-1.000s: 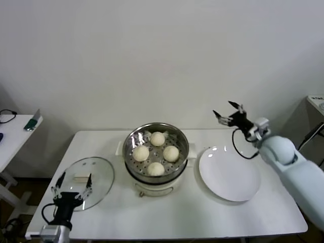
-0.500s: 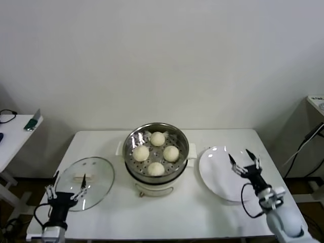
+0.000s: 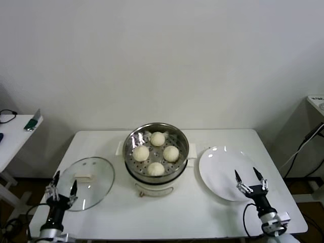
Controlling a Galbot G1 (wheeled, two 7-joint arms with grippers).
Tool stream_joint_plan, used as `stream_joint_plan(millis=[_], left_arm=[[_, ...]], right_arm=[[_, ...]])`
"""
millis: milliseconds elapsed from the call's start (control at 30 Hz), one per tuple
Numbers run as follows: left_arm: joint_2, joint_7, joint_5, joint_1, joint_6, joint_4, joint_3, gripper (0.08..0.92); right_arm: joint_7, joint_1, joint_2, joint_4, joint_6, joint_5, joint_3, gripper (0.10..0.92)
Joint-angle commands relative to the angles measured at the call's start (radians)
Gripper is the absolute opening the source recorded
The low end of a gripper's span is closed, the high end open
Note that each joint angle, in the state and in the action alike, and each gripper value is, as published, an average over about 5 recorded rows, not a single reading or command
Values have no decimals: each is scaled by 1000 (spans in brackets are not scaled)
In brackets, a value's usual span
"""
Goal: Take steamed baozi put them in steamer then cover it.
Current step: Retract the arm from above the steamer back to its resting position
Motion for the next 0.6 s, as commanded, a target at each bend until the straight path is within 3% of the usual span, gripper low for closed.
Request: stream_joint_plan(millis=[33,600], left_arm=[[19,-97,374,-53,-7,166,-4,823],[23,-114,456,-253,11,373,29,823]], right_arm=[[9,-48,32,-1,45,-12,38,823],[21,-72,36,21,43,-11,70,823]])
